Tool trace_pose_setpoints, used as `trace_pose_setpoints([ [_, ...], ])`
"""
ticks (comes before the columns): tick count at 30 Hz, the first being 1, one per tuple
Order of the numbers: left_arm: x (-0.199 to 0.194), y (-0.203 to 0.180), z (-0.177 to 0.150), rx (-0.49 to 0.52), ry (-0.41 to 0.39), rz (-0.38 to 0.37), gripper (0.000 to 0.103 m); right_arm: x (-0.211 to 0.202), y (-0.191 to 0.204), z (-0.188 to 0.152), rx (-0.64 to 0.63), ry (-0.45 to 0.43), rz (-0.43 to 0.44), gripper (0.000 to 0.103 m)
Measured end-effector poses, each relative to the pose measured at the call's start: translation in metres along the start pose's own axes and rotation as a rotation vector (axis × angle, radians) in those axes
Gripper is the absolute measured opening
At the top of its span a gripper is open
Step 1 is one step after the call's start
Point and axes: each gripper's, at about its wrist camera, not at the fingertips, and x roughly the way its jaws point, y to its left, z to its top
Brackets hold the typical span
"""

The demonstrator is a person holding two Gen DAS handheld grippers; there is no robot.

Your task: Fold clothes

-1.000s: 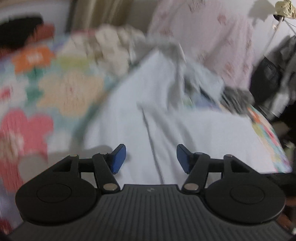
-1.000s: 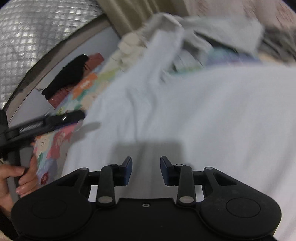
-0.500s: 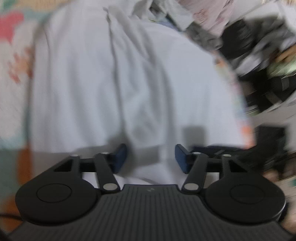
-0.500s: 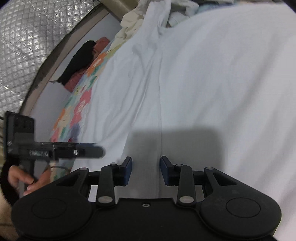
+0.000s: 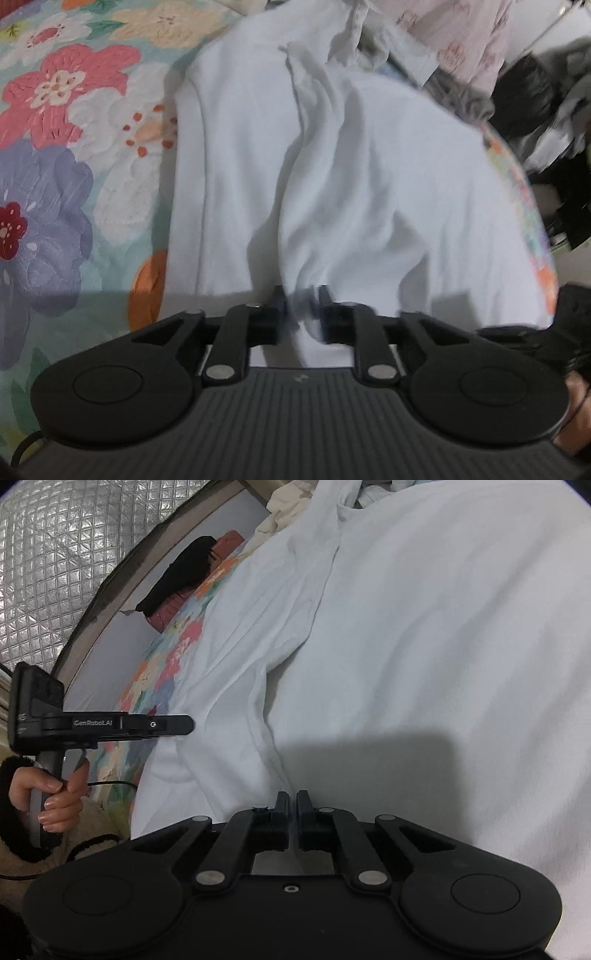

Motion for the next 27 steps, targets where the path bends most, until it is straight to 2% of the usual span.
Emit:
trace_pose_setpoints([
  [1, -0.004, 0.001, -0.001, -0.013, -0.006, -0.027, 0.063, -0.003, -0.001, -0.001, 0.015, 0.004, 0.015, 0.012],
  [2, -0.006, 0.002, -0.005, -0.023, 0.002, -0.058, 0.064, -0.006, -0.002, -0.002, 0.032, 0.009, 0.032, 0.013],
  [3, -0.006, 0.002, -0.009, -0.026, 0.027, -0.084, 0.064, -0.008, -0.004, -0.004, 0.045, 0.019, 0.051, 0.02],
  [4, -0.004, 0.001, -0.015, -0.024, 0.068, -0.1, 0.064, -0.01, -0.006, -0.006, 0.058, 0.029, 0.071, 0.032],
  [6, 0.0, 0.003, -0.028, -0.021, 0.152, -0.107, 0.064, -0.017, -0.009, -0.012, 0.063, 0.031, 0.088, 0.044],
  [9, 0.01, -0.001, -0.046, -0.012, 0.247, -0.094, 0.067, -0.019, -0.018, -0.019, 0.115, 0.033, 0.141, 0.045],
  [11, 0.013, -0.008, -0.054, 0.034, 0.243, -0.075, 0.068, -0.014, -0.02, -0.021, 0.135, 0.045, 0.159, 0.045],
  [12, 0.014, -0.013, -0.057, 0.065, 0.236, -0.059, 0.065, -0.008, -0.018, -0.021, 0.13, 0.056, 0.156, 0.045],
  [13, 0.013, -0.019, -0.059, 0.1, 0.228, -0.043, 0.05, -0.003, -0.016, -0.021, 0.125, 0.067, 0.153, 0.046],
  [14, 0.012, -0.025, -0.061, 0.13, 0.227, -0.042, 0.029, 0.002, -0.009, -0.021, 0.087, 0.071, 0.145, 0.047],
  [15, 0.01, -0.03, -0.063, 0.157, 0.231, -0.051, 0.004, 0.008, 0.0, -0.021, 0.045, 0.073, 0.136, 0.04],
  [16, 0.008, -0.033, -0.064, 0.166, 0.236, -0.062, 0.004, 0.009, 0.007, -0.02, 0.004, 0.065, 0.128, 0.023],
  [17, 0.003, -0.034, -0.068, 0.171, 0.24, -0.065, 0.004, 0.007, 0.013, -0.02, -0.013, 0.06, 0.142, 0.016],
  [19, -0.011, -0.041, -0.08, 0.213, 0.234, -0.022, 0.004, -0.001, 0.024, -0.02, -0.04, 0.041, 0.167, 0.014],
  [21, -0.022, -0.043, -0.087, 0.217, 0.231, -0.014, 0.004, -0.014, 0.03, -0.022, -0.059, 0.017, 0.182, 0.014],
  [23, -0.023, -0.046, -0.093, 0.221, 0.245, 0.003, 0.004, -0.019, 0.032, -0.027, -0.06, 0.017, 0.157, 0.014],
  [27, -0.01, -0.058, -0.104, 0.291, 0.288, 0.076, 0.004, -0.005, 0.032, -0.044, -0.071, 0.08, 0.062, 0.013],
])
